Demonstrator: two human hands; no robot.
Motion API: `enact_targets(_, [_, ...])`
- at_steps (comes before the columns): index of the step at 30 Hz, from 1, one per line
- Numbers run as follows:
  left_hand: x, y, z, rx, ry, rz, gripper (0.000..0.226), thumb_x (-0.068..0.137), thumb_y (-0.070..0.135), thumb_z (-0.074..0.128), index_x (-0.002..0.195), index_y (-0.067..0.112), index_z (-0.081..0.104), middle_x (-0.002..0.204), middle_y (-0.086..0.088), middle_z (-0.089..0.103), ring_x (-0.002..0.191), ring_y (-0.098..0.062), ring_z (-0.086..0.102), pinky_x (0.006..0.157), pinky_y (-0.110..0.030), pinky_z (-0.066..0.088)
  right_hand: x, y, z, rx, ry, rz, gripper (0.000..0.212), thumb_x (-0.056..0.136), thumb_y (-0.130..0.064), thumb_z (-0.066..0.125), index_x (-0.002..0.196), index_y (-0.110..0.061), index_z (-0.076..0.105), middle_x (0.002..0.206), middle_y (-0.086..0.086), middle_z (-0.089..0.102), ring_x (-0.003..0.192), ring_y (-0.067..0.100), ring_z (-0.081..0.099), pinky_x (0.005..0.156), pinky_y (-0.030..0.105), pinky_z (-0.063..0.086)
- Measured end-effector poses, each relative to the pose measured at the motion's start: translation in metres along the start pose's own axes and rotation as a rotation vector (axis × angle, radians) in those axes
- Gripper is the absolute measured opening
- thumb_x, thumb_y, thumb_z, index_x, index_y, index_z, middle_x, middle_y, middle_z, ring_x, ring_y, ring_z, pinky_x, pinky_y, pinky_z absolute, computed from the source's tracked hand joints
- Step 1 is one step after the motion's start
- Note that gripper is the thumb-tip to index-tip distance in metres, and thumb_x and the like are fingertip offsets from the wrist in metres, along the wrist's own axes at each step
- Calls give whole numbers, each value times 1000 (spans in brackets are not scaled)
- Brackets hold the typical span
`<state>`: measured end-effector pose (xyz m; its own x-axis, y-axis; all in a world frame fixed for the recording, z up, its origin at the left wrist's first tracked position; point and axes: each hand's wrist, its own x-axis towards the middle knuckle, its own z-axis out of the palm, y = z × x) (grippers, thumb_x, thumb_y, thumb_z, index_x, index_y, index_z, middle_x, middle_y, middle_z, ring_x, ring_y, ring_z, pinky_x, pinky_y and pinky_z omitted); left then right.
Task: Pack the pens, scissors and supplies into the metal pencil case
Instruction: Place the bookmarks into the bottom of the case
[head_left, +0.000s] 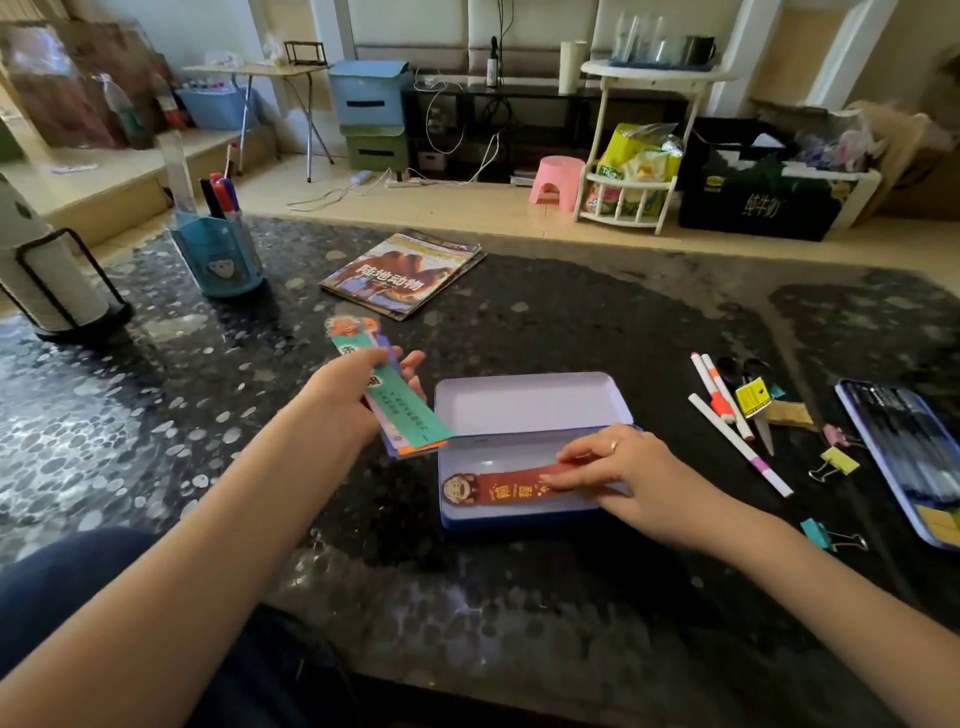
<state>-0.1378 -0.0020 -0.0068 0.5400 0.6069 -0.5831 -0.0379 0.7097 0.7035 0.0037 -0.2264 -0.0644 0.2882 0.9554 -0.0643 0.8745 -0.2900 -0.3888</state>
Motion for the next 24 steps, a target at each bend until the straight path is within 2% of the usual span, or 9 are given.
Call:
enact_targets(2, [0, -3, 1, 39, -21, -17, 13, 97, 14, 44, 91, 9, 54, 83, -7, 62, 58, -12, 48, 55, -26, 42, 0, 3, -3, 66, -24, 3, 43, 89, -13, 58, 114, -47, 64, 121, -23, 52, 114, -1, 42, 102, 25, 36])
enact_targets(5, [3, -11, -9, 103, -22, -47, 13, 96, 12, 47, 92, 8, 59, 80, -6, 59, 59, -13, 50, 48, -25, 49, -2, 3, -3, 136, -71, 4, 36, 90, -14, 56, 109, -42, 68, 110, -34, 50, 110, -4, 42, 95, 8, 31])
enact_targets(7, [4, -13, -14, 109, -5, -63, 12, 95, 11, 49, 92, 8, 60, 77, -6, 58, 59, -13, 51, 44, -21, 50, -4, 1, 1, 149, -123, 8, 36, 93, -14, 52, 114, -39, 66, 110, -36, 48, 110, -4, 41, 92, 1, 26])
enact_targets(11, [1, -22, -2, 132, -86, -34, 10, 92, 11, 55, 86, 9, 63, 71, -2, 59, 57, -13, 55, 43, -19, 51, -10, 1, 5, 48, -174, -3, 40, 95, -36, 51, 133, -48, 45, 126, -28, 46, 119, -8, 36, 105, 16, 25])
enact_targets(13, [-4, -33, 7, 156, -172, -4, 10, 90, 13, 59, 83, 10, 65, 70, -1, 60, 60, -13, 55, 46, -20, 52, -16, -1, 2, 167, -123, 42, 42, 93, -39, 53, 132, -48, 41, 128, -25, 49, 118, -14, 42, 105, 16, 32])
enact_targets(15, [-9, -42, 11, 164, -254, 45, 9, 89, 14, 59, 86, 9, 66, 72, -1, 60, 62, -13, 56, 51, -21, 54, -22, -8, -5, 375, 22, 109, 30, 95, -34, 51, 122, -46, 48, 120, -26, 58, 111, -18, 49, 98, 15, 42])
enact_targets(19, [-20, -61, 11, 183, -346, 62, 25, 94, 27, 51, 95, 8, 66, 74, -5, 58, 59, -13, 59, 52, -25, 53, -33, -22, -21, 708, 271, 261, 22, 98, -25, 43, 106, -26, 63, 100, -13, 72, 95, -8, 63, 78, 9, 45])
enact_targets(22, [-25, -77, 7, 263, -364, 14, 39, 97, 39, 40, 100, 11, 68, 78, -6, 54, 63, -15, 56, 55, -30, 51, -33, -48, -17, 901, 205, 333, 20, 96, -26, 47, 102, -15, 62, 92, 0, 74, 83, 8, 70, 69, 15, 54])
enact_targets(24, [-27, -84, 4, 305, -414, -15, 47, 98, 43, 33, 104, 13, 68, 84, -6, 55, 72, -16, 56, 64, -32, 48, -31, -66, -6, 978, 109, 361, 30, 85, -38, 58, 101, -13, 58, 88, 4, 73, 74, 16, 69, 65, 24, 57])
